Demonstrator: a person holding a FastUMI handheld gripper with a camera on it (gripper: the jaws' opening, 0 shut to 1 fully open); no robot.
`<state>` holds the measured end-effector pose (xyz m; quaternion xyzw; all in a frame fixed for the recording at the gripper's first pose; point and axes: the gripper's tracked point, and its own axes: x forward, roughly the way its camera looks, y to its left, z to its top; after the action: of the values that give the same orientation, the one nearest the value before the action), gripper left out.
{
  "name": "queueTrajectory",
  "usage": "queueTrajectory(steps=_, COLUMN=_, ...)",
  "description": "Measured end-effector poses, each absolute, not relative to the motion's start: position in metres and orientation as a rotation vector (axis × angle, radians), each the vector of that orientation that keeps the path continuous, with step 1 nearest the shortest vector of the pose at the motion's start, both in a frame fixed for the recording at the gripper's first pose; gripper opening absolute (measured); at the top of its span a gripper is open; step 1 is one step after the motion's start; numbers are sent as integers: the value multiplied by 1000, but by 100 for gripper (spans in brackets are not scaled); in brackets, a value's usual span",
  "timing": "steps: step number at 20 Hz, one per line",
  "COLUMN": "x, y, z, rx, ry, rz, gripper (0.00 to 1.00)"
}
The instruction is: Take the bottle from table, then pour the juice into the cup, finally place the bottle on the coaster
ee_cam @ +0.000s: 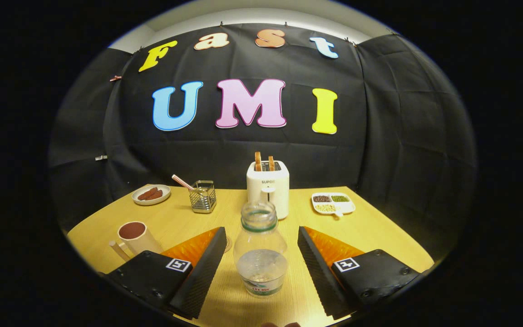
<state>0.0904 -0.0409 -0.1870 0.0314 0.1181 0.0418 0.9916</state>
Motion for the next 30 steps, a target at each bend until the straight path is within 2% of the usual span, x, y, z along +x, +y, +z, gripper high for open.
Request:
queueTrajectory(steps=16, x=102, y=-39, z=-240, rx=-3, ry=252, rz=137, gripper=97)
queueTrajectory(steps=19, x=101, y=-40, z=-242, rx=-16, ry=243, rz=140, gripper=93)
queueTrajectory(steps=20, x=101, y=-39, z=-244, rx=-17, ry=243, rz=144, gripper=87)
queueTrajectory(steps=22, x=99, y=-39, z=-242, rx=-24, ry=234, rz=151, gripper=83)
queueTrajectory(steps=30, x=104, y=-34, z=-242, rx=-114, ry=231, rz=193, gripper=77)
